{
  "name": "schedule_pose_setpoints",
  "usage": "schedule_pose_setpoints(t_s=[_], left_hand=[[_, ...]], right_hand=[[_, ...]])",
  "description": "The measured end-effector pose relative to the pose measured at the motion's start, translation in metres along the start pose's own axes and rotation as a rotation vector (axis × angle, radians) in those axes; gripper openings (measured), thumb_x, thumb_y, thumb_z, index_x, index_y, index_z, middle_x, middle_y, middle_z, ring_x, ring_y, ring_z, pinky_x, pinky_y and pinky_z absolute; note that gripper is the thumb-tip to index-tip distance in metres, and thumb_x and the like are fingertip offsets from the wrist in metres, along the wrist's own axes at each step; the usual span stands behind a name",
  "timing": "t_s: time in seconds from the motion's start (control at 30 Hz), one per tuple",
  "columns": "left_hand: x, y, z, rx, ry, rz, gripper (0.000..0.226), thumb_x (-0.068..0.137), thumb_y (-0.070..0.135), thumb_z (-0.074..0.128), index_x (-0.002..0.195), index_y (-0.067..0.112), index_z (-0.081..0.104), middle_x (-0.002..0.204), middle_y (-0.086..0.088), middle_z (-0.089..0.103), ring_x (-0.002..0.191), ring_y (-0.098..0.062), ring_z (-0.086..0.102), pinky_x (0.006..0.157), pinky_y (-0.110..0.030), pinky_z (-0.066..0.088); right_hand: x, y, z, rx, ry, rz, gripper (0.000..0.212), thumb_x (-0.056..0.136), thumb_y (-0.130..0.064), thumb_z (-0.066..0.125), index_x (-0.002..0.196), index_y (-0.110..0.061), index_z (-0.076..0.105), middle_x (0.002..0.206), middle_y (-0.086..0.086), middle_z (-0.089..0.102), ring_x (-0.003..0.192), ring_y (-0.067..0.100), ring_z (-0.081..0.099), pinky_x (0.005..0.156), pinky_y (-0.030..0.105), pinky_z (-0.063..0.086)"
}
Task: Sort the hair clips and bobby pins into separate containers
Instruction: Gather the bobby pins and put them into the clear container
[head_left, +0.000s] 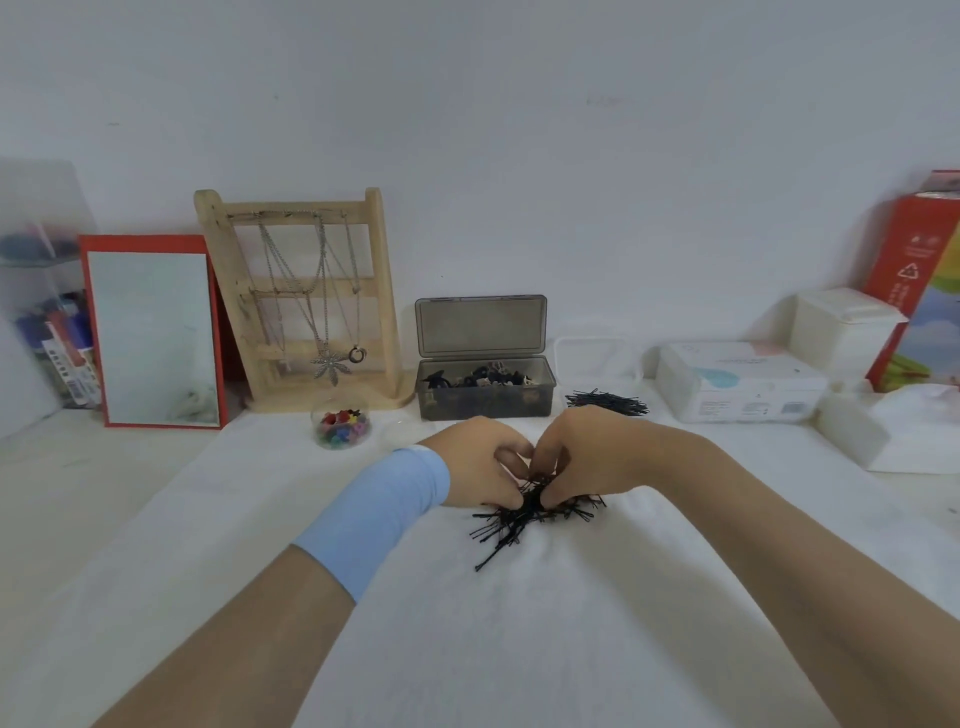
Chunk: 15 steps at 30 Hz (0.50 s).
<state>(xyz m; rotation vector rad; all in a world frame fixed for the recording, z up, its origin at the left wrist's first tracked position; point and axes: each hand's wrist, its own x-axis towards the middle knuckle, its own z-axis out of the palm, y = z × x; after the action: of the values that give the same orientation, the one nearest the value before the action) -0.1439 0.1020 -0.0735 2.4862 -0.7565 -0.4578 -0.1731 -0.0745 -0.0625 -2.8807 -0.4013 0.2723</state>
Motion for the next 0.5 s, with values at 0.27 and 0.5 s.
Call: schedule_pose_setpoints(t_s=[0.27, 0.5], left_hand=[[-0.026, -0.003, -0.011, 0.487, -0.226, -0.372, 0.111, 0.056, 0.08, 0.072, 0.147, 0.029, 0.034, 0.144, 0.008, 0.041, 0.126, -0.02, 0.05, 0.104, -0.038, 0.043], [-0.004, 0.001, 0.012, 0.378, -0.09, -0.183, 0.098, 0.066, 0.059, 0.08, 0.146, 0.022, 0.037, 0.135, 0.007, 0.05, 0.12, -0.017, 0.052, 0.101, -0.036, 0.046]], right_hand=[[-0.006, 0.001, 0.003, -0.124, -0.144, 0.207, 0.084, 0.058, -0.068, 0.08, 0.123, -0.02, 0.058, 0.126, -0.003, 0.06, 0.111, 0.02, 0.059, 0.092, 0.037, 0.052], [0.001, 0.002, 0.012, -0.036, -0.094, 0.151, 0.062, 0.069, -0.053, 0.081, 0.118, -0.019, 0.066, 0.107, -0.004, 0.068, 0.082, 0.017, 0.064, 0.064, 0.023, 0.049]])
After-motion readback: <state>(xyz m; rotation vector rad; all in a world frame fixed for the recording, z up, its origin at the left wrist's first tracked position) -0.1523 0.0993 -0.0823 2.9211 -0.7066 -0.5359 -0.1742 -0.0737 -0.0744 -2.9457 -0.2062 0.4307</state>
